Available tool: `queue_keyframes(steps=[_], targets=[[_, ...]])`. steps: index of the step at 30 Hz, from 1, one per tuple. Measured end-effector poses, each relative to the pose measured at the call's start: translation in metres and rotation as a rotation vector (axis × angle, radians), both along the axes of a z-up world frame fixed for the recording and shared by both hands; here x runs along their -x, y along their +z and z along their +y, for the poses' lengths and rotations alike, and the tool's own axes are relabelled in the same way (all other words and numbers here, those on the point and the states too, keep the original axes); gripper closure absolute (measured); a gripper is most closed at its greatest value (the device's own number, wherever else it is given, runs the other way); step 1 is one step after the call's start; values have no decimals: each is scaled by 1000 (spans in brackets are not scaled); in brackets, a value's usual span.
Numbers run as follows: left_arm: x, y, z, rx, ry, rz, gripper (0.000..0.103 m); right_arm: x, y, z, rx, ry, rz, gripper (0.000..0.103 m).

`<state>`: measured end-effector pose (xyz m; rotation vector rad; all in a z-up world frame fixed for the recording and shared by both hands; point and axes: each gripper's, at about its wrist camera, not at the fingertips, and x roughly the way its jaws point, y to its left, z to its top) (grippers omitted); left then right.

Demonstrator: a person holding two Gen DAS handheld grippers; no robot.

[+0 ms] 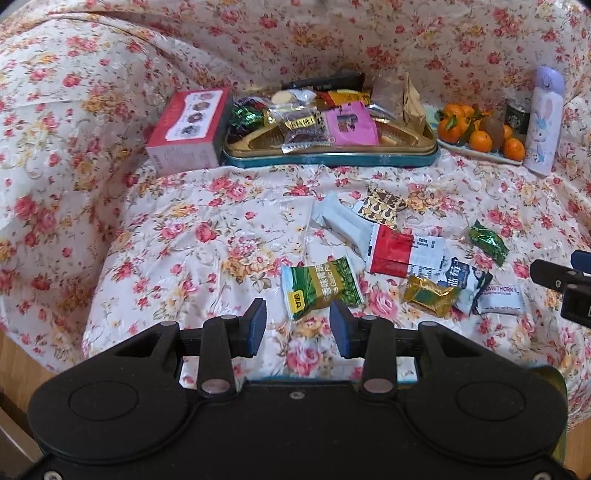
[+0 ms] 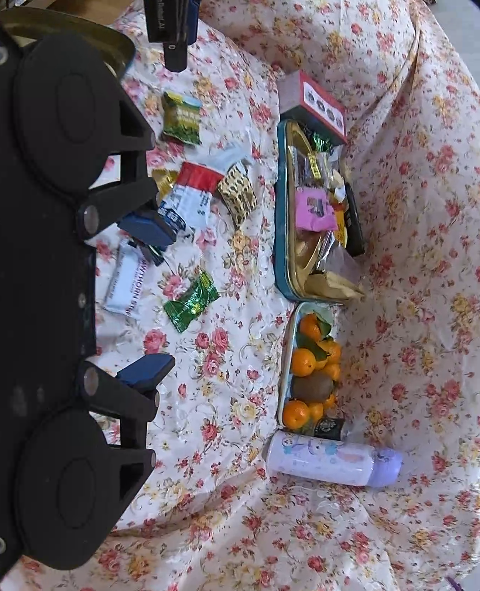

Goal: Organize snacks
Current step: 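Lift both tools away from the tray toward the snacks, then close left tool on green garlic bag while right tool grasps green candy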

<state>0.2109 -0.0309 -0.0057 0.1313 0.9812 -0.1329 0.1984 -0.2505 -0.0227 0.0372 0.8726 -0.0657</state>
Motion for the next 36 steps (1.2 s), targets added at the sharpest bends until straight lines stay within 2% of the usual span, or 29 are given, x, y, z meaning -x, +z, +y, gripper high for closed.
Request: queue_keyframes(steps=[9,15,21,25,36], targets=[[-23,-13,-2,-1,-46,11,55,-34,-19,-8,-71,13,40,43],[-33,-22,1,-2,-52,24,55,-55,-39,-7,-34,66,123,48],[-39,-29,1,-4,-71,31,55,-68,-54,1,29,156,121,52],[-40,-32,2,0,-96,32,55,-78,-63,2,32,175,135,65],[-35,-36,1,-5,-197,25,55,-96,-74,-4,-16,164,129,63]])
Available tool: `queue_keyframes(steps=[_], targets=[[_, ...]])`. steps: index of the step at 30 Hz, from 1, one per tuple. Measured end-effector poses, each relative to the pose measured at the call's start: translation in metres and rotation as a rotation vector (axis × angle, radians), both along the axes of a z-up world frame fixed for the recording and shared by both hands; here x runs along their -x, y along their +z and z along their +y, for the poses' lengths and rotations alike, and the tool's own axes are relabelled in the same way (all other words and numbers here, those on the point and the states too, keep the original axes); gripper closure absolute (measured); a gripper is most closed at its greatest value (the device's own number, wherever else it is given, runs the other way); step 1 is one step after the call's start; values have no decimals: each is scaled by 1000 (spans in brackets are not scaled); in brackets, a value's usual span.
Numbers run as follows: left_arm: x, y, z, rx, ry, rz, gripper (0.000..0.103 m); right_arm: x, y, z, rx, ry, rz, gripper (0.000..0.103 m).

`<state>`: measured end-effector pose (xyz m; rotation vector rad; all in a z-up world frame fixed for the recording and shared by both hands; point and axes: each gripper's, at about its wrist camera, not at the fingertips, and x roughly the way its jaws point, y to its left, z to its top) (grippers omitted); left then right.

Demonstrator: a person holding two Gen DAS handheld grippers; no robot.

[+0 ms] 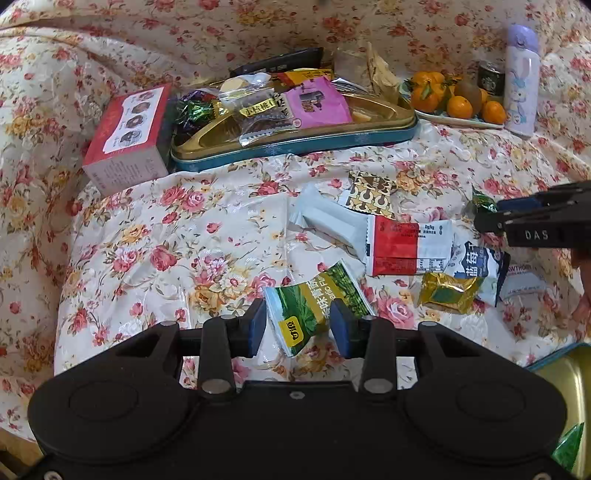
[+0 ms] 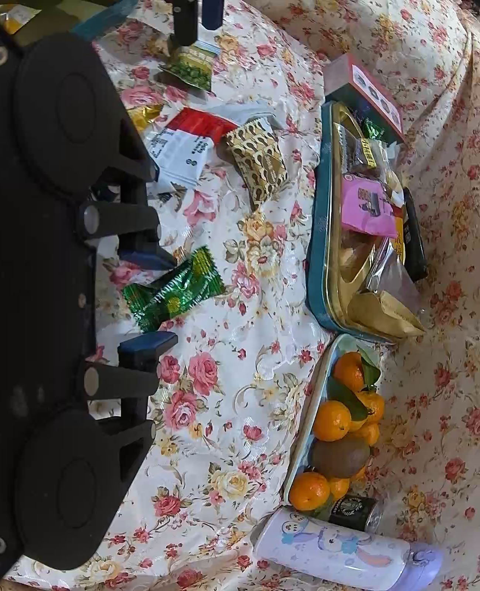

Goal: Organize snacks
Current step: 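Close left tool on green garlic bag while right tool grasps green candy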

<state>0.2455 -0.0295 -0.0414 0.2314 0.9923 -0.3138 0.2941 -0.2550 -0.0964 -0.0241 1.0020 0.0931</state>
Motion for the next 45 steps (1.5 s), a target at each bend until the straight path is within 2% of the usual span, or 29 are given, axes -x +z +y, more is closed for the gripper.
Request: queue_keyframes(steps=[6,10,16,21,27,30,32,39,45], targets=[[3,-1,0,-6,-48,0,55,-2,0,5,1,18,21,52],[4,-4,0,-18,-75,0,55,-4,0,3,-24,3,26,50],[6,-12,-2,-44,-120,11,55,-2,1,0,-23,-5,13,60],[2,-22,-8,-77,-122,15,55,-2,1,-3,-42,-26,12,60],[-4,-27,-16,-85,-129,6,55,-1,1,3,-5,-6,13,59],[-7,-28,-18,-77,-128,2,55,-1,1,1,-23,-27,8,61],[-8,-29,-20,-66,-127,2,55,-1,2,0,-24,-43,4,72],[-9,-14,-21,20,-153,-16,55,2,6,-9,-85,-87,10,74],[-11,-7,-19,9,-171,-63,55,11,12,-11,-110,-89,14,74]])
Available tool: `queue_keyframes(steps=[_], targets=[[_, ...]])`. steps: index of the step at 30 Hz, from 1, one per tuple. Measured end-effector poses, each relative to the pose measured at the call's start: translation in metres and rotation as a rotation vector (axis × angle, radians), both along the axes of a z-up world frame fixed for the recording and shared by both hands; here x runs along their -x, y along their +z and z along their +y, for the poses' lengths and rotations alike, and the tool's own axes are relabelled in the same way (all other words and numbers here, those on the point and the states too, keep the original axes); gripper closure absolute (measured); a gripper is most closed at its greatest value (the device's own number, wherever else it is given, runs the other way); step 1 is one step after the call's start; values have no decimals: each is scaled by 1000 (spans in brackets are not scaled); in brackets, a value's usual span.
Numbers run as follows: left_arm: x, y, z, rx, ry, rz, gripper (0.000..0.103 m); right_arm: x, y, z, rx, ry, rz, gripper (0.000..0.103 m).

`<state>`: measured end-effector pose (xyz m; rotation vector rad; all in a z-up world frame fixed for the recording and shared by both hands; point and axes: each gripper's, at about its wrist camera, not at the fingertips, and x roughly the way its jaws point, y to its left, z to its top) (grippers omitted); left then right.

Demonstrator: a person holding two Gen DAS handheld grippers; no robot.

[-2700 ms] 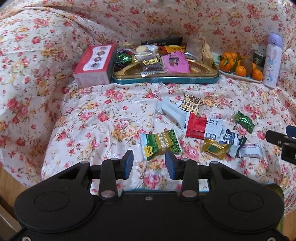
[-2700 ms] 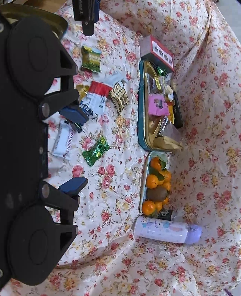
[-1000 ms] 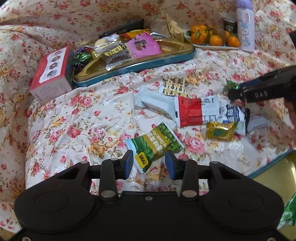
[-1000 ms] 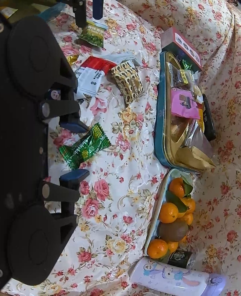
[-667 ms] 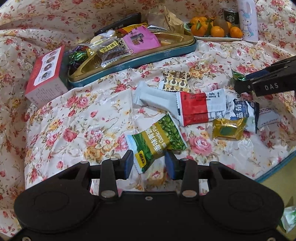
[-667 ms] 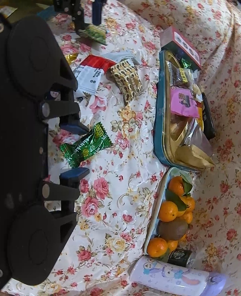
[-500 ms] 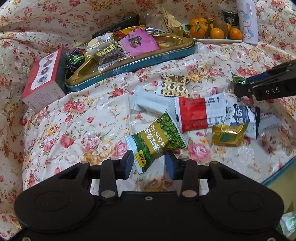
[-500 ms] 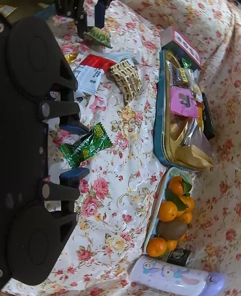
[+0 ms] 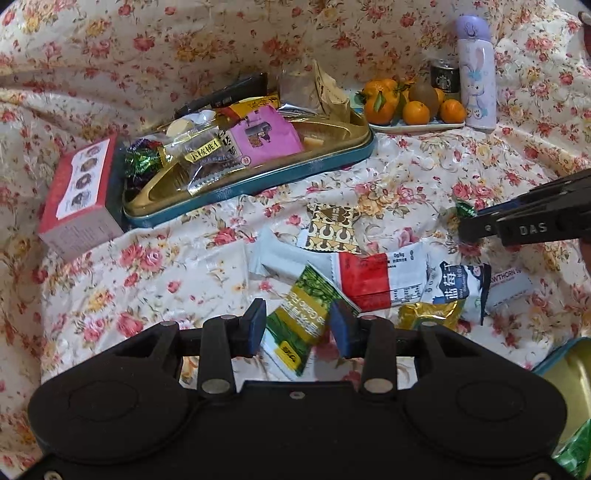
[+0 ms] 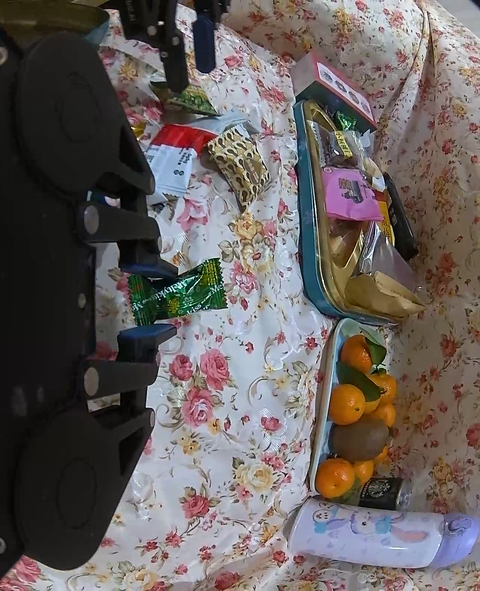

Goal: Organize snacks
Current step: 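Close left tool on green garlic bag while right tool grasps green candy, then lift and carry the garlic bag and green candy over the gold tray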

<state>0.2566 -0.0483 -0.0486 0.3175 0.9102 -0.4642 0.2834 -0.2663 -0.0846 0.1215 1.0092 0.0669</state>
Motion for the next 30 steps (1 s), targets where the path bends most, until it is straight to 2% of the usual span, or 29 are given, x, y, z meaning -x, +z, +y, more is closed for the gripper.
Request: queue_keyframes(steps=[6,12,16,22,30], targets=[[-6,-8,-1,-23,-63,21,55,9,10,1,-13,9,-10,74],[-9,-19,0,-37,-57,29,51,15,13,-2,-22,2,-14,74],[-14,-27,-3,-46,-37,46,49,15,10,-3,-22,-8,-13,74],[-21,-29,-10,-20,2,67,49,16,6,-6,-34,-38,-5,74],[-31,-30,-6,49,118,137,50,19,8,-8,-52,-99,-7,74]])
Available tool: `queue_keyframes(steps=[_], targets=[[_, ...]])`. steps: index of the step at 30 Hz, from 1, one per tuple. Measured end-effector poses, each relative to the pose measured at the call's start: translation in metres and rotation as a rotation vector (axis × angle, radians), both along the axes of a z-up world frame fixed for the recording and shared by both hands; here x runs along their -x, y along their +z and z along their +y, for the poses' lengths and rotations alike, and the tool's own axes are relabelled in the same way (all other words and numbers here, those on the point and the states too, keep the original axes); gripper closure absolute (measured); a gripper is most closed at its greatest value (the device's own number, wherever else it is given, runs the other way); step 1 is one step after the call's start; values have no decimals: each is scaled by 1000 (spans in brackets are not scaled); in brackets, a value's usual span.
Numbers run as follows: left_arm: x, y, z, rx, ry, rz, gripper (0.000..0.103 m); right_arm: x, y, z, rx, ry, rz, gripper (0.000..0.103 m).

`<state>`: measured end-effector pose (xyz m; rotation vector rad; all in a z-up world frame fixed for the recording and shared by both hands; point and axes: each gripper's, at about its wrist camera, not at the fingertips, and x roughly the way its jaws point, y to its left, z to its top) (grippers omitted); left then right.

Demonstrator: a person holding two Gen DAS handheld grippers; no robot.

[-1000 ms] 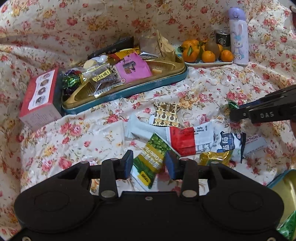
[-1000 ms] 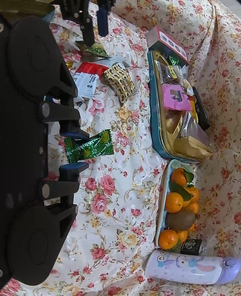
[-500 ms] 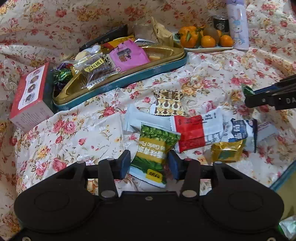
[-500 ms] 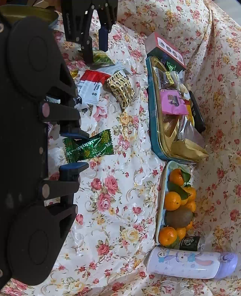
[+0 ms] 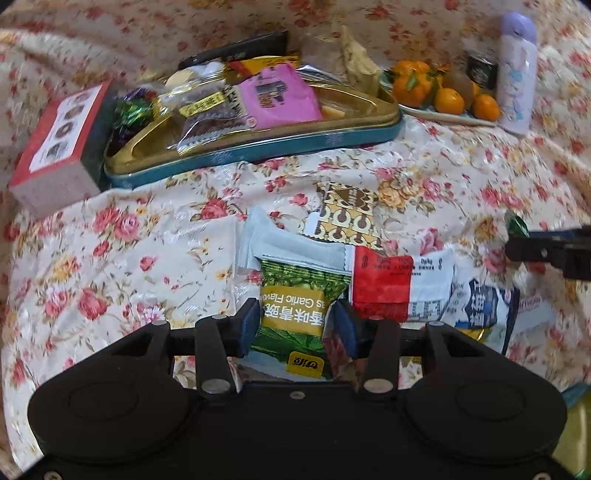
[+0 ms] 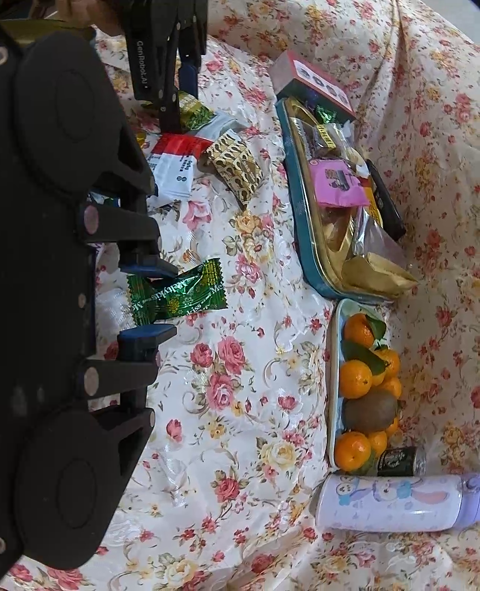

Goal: Organize snacks
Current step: 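Lift and carry the garlic bag and green candy over the gold tray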

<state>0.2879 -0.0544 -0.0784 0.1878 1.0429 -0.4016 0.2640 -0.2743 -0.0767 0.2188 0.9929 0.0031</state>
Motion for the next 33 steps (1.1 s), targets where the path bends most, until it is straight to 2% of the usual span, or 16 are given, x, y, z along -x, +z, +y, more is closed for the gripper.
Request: queue_keyframes(steps=[3,8,16,26,33], targets=[[0,0,-2,-7,21,6,51,3,3,0,5,-16,-8,74],[0,2,-2,19,74,36,62,14,13,-1,10,-39,-35,74],[19,22,8,65,143,77,62,47,37,-4,9,-104,-77,74],[80,69,22,72,176,30,62,115,71,11,54,-97,-162,74],[129,86,28,60,186,-19,62,161,82,32,44,-63,-189,74]])
